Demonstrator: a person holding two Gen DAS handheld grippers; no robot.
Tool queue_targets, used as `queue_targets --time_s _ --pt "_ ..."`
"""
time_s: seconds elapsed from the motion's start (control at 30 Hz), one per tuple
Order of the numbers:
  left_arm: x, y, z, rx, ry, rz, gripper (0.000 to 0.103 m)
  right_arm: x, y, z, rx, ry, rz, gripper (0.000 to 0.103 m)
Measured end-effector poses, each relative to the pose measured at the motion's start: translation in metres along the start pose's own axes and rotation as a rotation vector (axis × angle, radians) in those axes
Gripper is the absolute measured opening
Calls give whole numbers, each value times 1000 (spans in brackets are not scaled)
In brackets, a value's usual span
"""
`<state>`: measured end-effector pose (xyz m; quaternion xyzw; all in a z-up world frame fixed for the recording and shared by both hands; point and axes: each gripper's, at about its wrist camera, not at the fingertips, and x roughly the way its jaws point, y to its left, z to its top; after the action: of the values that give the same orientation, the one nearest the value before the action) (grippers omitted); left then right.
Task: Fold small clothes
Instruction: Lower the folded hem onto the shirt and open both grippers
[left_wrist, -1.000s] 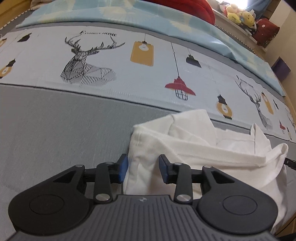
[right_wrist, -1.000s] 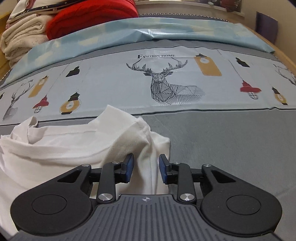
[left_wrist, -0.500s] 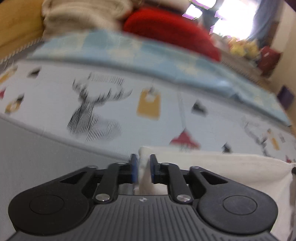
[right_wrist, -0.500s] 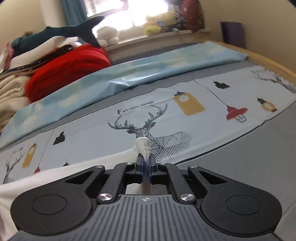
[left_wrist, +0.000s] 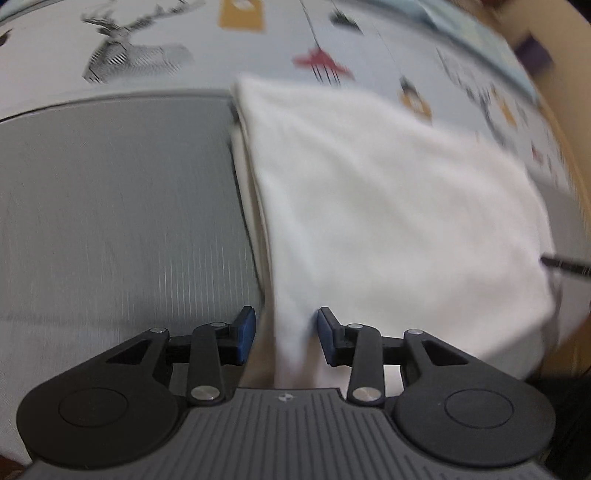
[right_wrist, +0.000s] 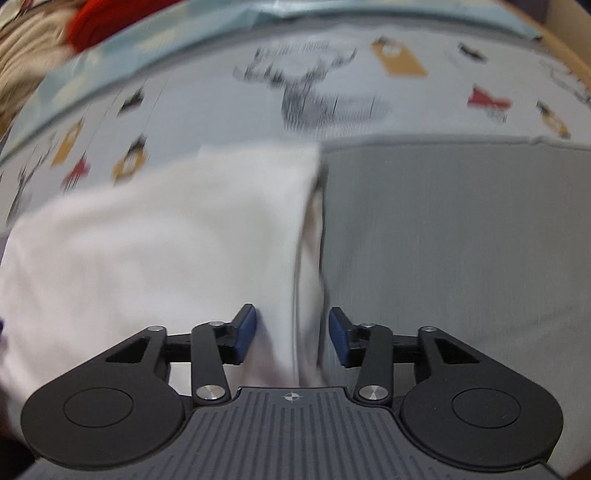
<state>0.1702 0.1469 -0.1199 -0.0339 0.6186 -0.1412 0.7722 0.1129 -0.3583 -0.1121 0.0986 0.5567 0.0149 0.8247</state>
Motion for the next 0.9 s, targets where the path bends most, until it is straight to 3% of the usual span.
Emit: queue_targets --time_s 0.13,0.17,0.2,0.23,0.3,0.4,0.57,0.67,0.7,0.73,0.8,0.83,0.9 --pt "2 -10 -29 103 36 61 37 -11 -4 -28 -33 70 27 50" --pt "0 -10 -33 107 30 69 32 -13 -5 -33 -39 86 19 50" --pt "-3 -10 -35 107 29 67 15 -13 -5 -37 -47 102 12 48" --pt "-5 -10 -38 110 30 63 6 -15 -5 -41 -55 116 13 35" --pt "-12 -12 -43 124 17 68 6 -20 -2 -44 -70 111 28 4" --pt "-19 -17 -45 143 3 78 5 -30 1 -44 -67 87 24 3" --pt "-21 -19 -40 140 28 94 5 -27 2 -44 -65 128 -31 4" --pt "-21 -17 -33 129 49 94 8 -25 2 -41 -83 130 -103 8" --pt "-22 -15 -31 119 47 89 9 -26 4 -39 -101 113 -149 19" --pt "-23 -13 -29 110 43 83 10 -29 6 -38 -132 82 -235 20" --pt "-28 -7 -25 78 9 88 26 -36 6 -35 -184 17 -383 23" --pt "-32 -4 -22 60 -18 90 28 -41 4 -32 -178 -20 -400 23" --pt "-37 5 -13 -5 -71 63 31 -55 -2 -23 -104 -98 -343 23"
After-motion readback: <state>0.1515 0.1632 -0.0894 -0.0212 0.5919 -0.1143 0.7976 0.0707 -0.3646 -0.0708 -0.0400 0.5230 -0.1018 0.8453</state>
